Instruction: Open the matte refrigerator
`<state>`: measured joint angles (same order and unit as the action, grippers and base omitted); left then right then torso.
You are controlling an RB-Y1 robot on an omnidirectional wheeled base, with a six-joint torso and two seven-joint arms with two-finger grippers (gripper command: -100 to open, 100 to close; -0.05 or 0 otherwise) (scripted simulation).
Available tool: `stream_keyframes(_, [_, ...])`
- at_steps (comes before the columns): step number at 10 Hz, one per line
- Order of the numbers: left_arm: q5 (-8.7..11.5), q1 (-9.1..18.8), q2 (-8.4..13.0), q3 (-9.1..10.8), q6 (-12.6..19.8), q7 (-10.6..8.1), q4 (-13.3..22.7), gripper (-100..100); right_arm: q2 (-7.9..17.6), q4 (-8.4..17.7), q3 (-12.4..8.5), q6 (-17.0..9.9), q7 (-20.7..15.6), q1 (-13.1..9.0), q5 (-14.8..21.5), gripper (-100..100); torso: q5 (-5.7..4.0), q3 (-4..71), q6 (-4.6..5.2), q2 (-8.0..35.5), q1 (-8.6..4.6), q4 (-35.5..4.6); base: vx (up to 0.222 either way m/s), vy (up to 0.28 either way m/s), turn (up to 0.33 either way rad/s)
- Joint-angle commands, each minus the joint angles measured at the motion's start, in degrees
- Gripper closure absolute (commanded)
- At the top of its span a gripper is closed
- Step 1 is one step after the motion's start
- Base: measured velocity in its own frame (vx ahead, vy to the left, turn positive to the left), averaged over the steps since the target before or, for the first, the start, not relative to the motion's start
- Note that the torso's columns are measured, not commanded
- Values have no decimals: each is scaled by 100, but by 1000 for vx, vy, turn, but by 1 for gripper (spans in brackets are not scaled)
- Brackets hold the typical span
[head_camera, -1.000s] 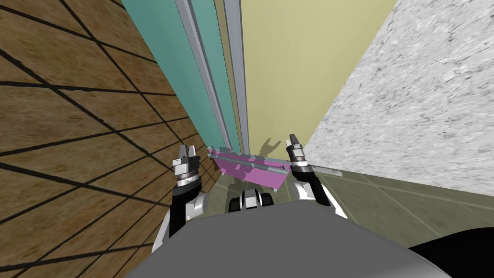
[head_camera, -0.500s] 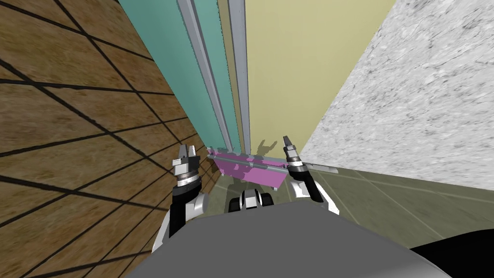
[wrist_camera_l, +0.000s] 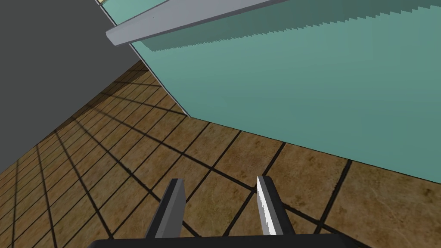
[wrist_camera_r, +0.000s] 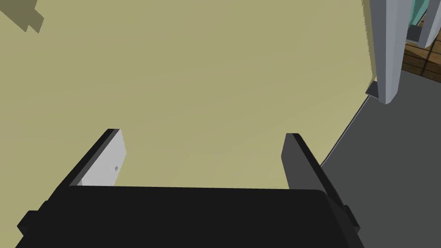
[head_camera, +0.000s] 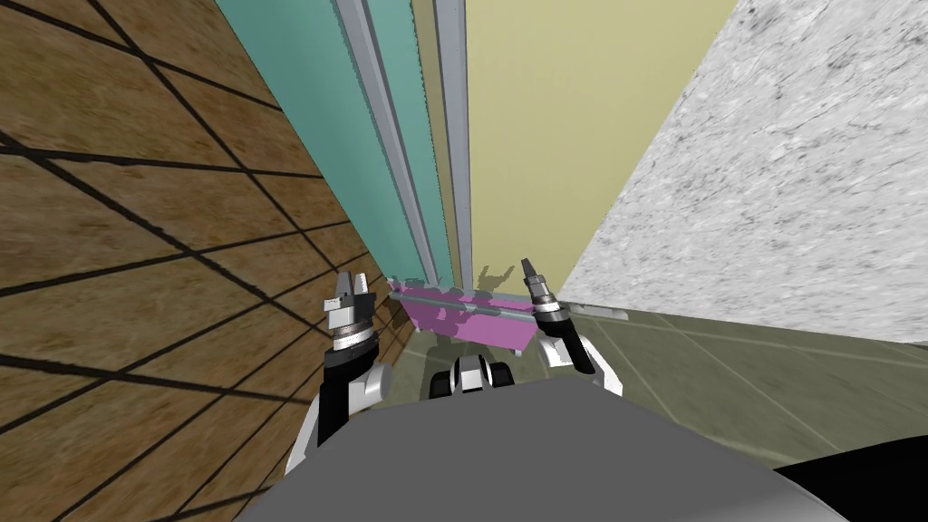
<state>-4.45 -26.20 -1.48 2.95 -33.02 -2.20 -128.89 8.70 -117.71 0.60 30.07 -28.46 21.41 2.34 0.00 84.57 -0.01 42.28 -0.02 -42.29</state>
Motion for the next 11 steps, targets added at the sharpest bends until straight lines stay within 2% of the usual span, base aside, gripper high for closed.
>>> stream_keyframes(1, [0,0,0,0,0,0,0,0,64,246,68,172,-411,-133,135,-100,0,1,1,-3,4,1,7,58,-60])
stream_keyframes(2, [0,0,0,0,0,0,0,0,114,469,130,324,-592,-253,260,-100,0,1,1,-1,0,0,5,58,-119])
stream_keyframes(3, [0,0,0,0,0,0,0,0,114,469,130,324,-746,-253,260,-100,-1,0,1,0,0,0,2,56,-54])
stream_keyframes(4, [0,0,0,0,0,0,0,0,161,697,193,479,-908,-374,389,-100,0,-1,0,2,0,0,3,63,-106])
stream_keyframes(5, [0,0,0,0,0,0,0,0,161,697,193,479,-1066,-374,389,-100,0,-1,1,1,3,0,0,55,-63])
stream_keyframes(6, [0,0,0,0,0,0,0,0,206,930,254,638,-1226,-496,522,-100,0,-1,0,2,1,0,6,63,-99])
stream_keyframes(8, [0,0,0,0,0,0,0,0,206,930,254,638,-1445,-496,522,-100,0,1,1,-1,2,1,5,45,-33])
stream_keyframes(9, [0,0,0,0,0,0,0,0,250,1168,312,799,-1668,-618,657,-100,-2,0,0,1,-8,0,6,38,-119])
stream_keyframes(10, [0,0,0,0,0,0,0,0,250,1168,312,799,-1805,-618,657,-100,-2,0,2,-1,-3,0,6,50,-62])
stream_keyframes(11, [0,0,0,0,0,0,0,0,291,1409,368,959,-1981,-738,794,-100,1,0,0,0,4,0,1,63,-138])
